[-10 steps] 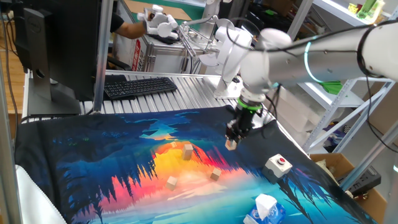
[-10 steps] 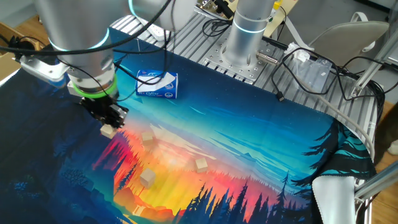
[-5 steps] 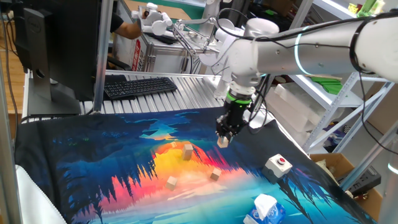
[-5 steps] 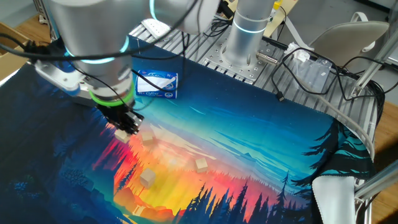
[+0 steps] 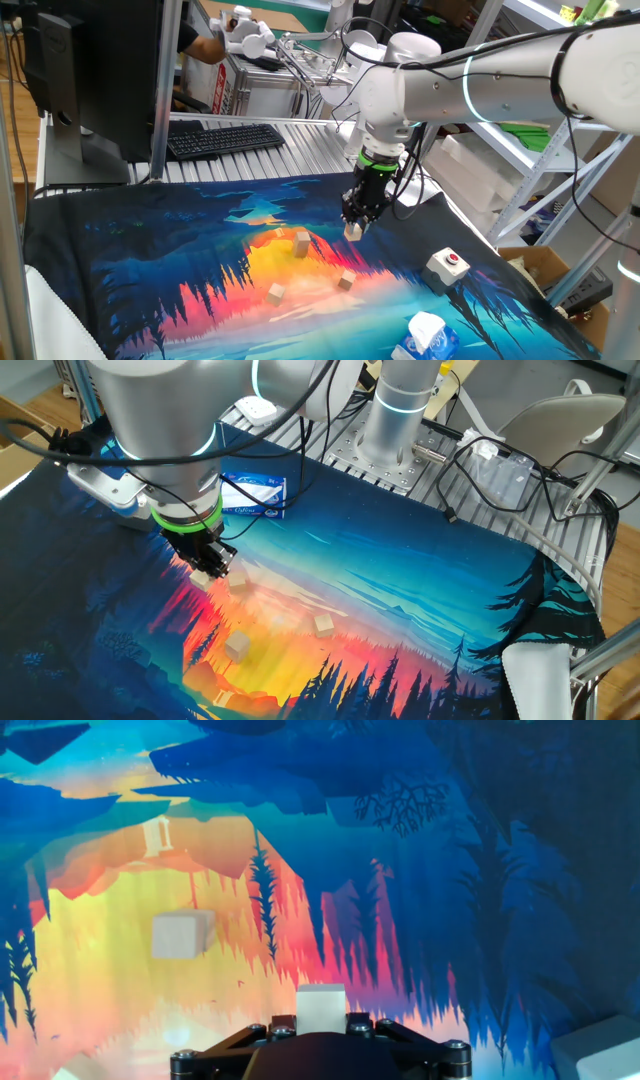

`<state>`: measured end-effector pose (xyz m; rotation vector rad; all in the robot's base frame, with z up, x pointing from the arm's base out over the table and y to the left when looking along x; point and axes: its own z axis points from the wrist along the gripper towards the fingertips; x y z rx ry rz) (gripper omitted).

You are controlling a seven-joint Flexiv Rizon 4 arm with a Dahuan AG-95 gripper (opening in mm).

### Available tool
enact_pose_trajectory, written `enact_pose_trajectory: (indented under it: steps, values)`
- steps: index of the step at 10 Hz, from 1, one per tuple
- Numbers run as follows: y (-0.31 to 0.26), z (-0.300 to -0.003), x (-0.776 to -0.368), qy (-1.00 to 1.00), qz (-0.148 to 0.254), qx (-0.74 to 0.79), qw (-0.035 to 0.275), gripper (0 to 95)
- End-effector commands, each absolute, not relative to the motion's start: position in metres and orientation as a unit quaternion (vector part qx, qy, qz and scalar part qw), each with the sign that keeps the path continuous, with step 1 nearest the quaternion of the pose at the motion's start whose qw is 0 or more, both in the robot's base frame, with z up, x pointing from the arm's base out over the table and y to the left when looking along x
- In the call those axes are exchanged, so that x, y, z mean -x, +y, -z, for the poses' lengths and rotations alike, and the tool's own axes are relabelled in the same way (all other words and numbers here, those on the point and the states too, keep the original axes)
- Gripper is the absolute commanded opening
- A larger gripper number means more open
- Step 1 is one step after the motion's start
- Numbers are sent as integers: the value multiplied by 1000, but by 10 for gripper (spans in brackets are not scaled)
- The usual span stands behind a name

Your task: Stack the blocks in a vertical line of five

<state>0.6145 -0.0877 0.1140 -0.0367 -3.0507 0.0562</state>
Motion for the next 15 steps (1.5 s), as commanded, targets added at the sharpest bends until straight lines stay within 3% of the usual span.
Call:
enact_pose_trajectory:
  steps: [1,15]
  values:
    - [-88,-114,-615,-999,-17,13,46,0]
    - [-88,-114,-616,-998,-18,-27,48,0]
